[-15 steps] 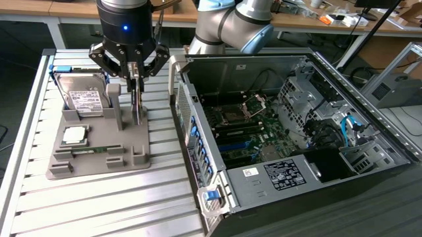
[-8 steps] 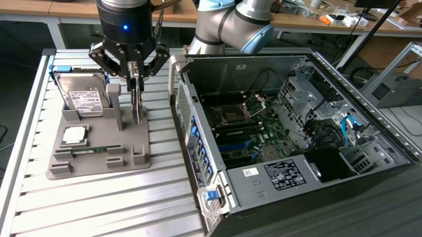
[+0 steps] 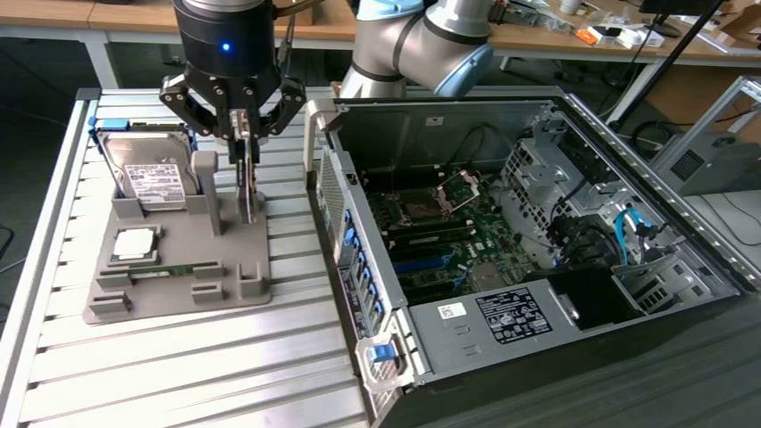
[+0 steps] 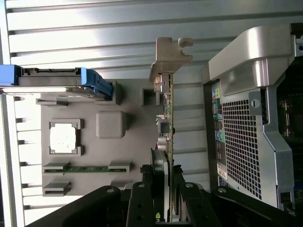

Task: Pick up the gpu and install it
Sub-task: 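Pick up the gpu and move the gpu toward the slot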

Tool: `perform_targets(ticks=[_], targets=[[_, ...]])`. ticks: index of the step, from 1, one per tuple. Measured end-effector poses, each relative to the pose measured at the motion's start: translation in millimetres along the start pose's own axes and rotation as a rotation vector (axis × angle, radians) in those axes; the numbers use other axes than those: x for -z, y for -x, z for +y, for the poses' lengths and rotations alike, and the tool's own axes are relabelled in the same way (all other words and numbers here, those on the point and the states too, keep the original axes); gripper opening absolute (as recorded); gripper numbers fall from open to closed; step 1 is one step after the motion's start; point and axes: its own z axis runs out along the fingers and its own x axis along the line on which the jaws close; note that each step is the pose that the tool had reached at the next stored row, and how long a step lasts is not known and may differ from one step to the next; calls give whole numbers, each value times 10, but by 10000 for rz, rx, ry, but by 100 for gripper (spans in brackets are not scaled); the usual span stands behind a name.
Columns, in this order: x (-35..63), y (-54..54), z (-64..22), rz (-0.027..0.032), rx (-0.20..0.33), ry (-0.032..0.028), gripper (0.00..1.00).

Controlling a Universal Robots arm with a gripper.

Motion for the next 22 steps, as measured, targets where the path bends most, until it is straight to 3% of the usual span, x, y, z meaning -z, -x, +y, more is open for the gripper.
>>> perform_targets(ticks=[22], targets=[[47,1,3,1,0,20,27]])
